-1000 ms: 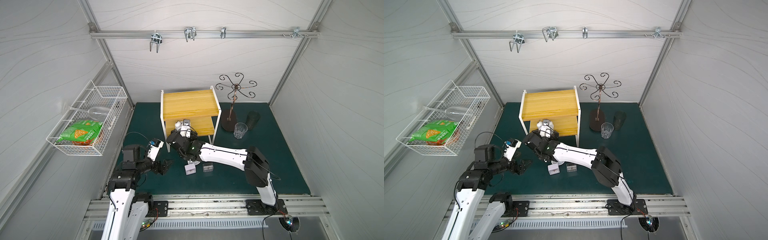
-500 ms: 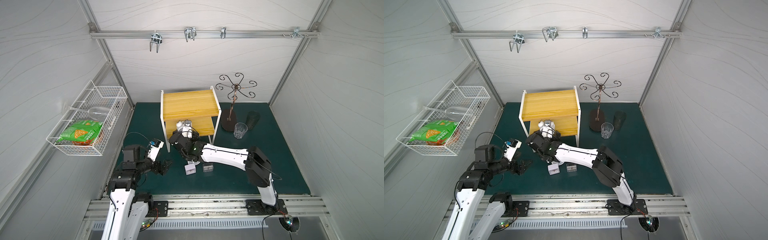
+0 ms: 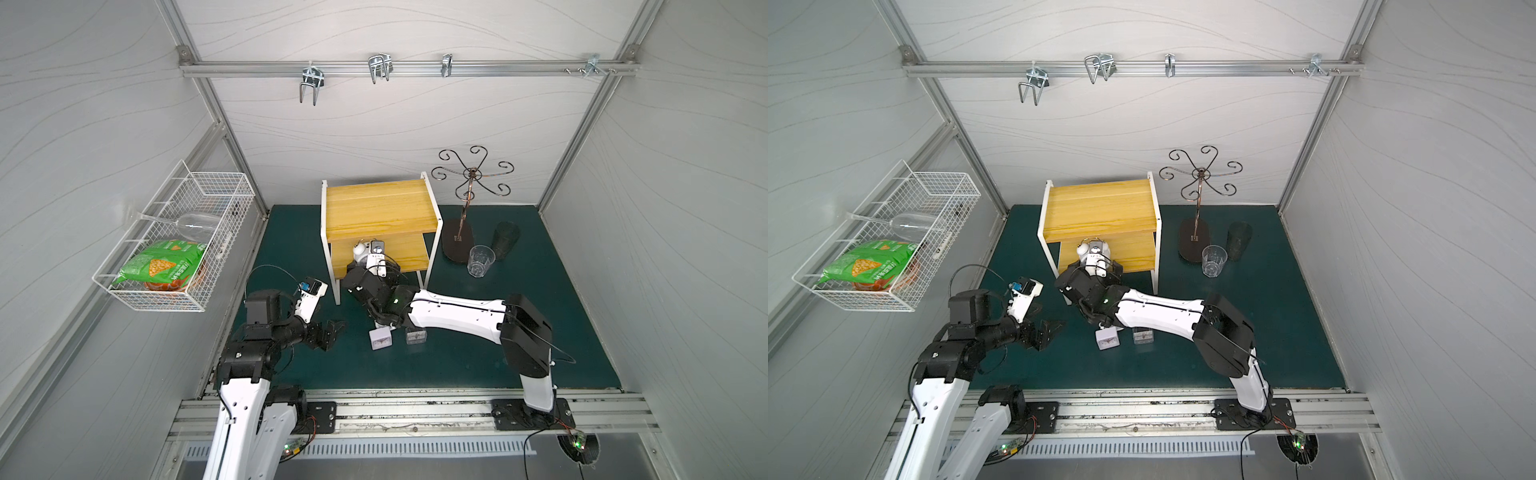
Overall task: Place the alarm clocks on the shelf by style
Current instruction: Place the alarm on the shelf.
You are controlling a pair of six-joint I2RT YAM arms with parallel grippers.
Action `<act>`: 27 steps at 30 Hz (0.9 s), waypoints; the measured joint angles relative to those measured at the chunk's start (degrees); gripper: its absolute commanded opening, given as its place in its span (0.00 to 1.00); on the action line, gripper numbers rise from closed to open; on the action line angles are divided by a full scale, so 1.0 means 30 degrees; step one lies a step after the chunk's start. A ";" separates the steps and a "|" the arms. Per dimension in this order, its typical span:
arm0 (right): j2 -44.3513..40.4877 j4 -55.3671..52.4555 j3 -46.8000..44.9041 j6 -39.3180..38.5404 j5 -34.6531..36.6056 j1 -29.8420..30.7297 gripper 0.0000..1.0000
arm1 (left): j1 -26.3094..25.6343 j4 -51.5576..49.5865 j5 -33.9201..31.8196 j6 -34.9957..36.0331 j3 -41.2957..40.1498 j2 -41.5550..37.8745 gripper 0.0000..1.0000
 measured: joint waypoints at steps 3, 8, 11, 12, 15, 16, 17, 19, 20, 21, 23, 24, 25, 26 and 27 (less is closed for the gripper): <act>-0.0211 0.0087 -0.0102 -0.0015 -0.0029 0.0102 0.99 | 0.0000 0.0000 0.0000 0.0000 0.0000 -0.0029 0.99; -0.0539 0.0138 -0.0182 -0.0066 -0.0044 0.0211 0.99 | 0.0000 0.0000 0.0000 0.0000 0.0000 -0.0051 0.99; -0.0678 0.0175 -0.0189 -0.0087 -0.0036 0.0328 0.99 | 0.0000 0.0000 0.0000 0.0000 0.0000 -0.0058 0.99; -0.0729 0.0175 -0.0219 -0.0095 -0.0036 0.0386 0.99 | 0.0000 0.0000 0.0007 0.0000 0.0000 -0.0058 0.99; -0.0984 0.0168 -0.0517 -0.0168 -0.0036 0.0634 0.99 | 0.0000 0.0000 0.0000 0.0000 0.0000 -0.0058 0.99; -0.1107 0.0153 -0.0634 -0.0168 -0.0022 0.0736 0.99 | 0.0000 0.0000 0.0000 0.0000 0.0000 -0.0066 0.99; -0.1231 0.0138 -0.0787 -0.0168 -0.0007 0.0816 0.99 | 0.0000 0.0000 0.0000 0.0000 0.0000 -0.0066 0.99; -0.1603 0.0109 -0.1158 -0.0168 0.0044 0.0998 0.99 | 0.0000 0.0000 0.0000 0.0000 0.0000 -0.0087 0.99; -0.1836 0.0095 -0.1377 -0.0160 0.0058 0.1042 0.99 | 0.0000 0.0000 0.0000 0.0000 0.0000 -0.0095 0.99; -0.2127 0.0080 -0.1639 -0.0153 0.0066 0.1078 0.99 | 0.0000 0.0000 0.0000 0.0000 0.0000 -0.0109 0.99; -0.2761 0.0015 -0.2208 -0.0138 0.0044 0.1144 0.99 | 0.0000 0.0000 0.0000 0.0000 0.0000 -0.0131 0.99; -0.3133 -0.0051 -0.2528 -0.0138 0.0036 0.1151 0.99 | 0.0000 0.0000 0.0000 -0.0007 0.0000 -0.0146 0.99; -0.3512 -0.0095 -0.2856 -0.0146 0.0007 0.1151 0.99 | 0.0000 0.0000 0.0000 -0.0015 0.0000 -0.0146 0.99; -0.3876 -0.0153 -0.3155 -0.0160 -0.0015 0.1158 0.99 | 0.0000 0.0007 0.0000 -0.0015 0.0000 -0.0146 0.99; -0.4335 -0.0211 -0.3541 -0.0197 -0.0080 0.1158 0.99 | 0.0000 0.0000 0.0000 -0.0022 0.0000 -0.0146 0.99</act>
